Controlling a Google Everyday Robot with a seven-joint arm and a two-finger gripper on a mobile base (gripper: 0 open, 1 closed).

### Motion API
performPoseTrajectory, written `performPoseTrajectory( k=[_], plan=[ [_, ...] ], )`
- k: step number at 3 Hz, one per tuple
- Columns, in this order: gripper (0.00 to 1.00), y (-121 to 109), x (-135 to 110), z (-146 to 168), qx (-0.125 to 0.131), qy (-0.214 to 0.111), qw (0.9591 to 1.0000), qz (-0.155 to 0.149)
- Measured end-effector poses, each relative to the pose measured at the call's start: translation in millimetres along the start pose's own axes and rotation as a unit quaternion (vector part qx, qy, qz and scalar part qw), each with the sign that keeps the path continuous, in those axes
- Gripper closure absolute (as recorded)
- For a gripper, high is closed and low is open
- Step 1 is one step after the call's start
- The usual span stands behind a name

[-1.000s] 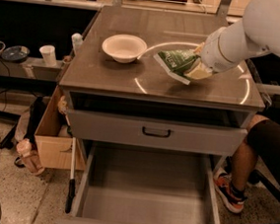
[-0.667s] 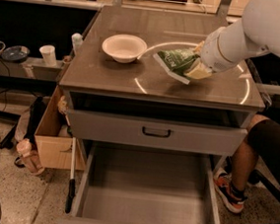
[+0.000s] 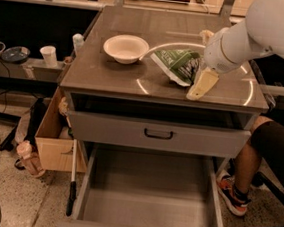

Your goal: Pick green jalapeno chip bag from middle drawer and place on counter

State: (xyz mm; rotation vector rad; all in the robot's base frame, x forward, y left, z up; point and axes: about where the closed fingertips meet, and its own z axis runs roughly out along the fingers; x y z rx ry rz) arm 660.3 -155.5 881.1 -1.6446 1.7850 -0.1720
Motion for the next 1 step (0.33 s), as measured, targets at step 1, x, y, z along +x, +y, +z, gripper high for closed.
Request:
performPoseTrajectory(
  k=[1],
  plan=[
    [0.0,0.0,0.0,0.0,0.0,0.0,1.0,0.0]
  ],
)
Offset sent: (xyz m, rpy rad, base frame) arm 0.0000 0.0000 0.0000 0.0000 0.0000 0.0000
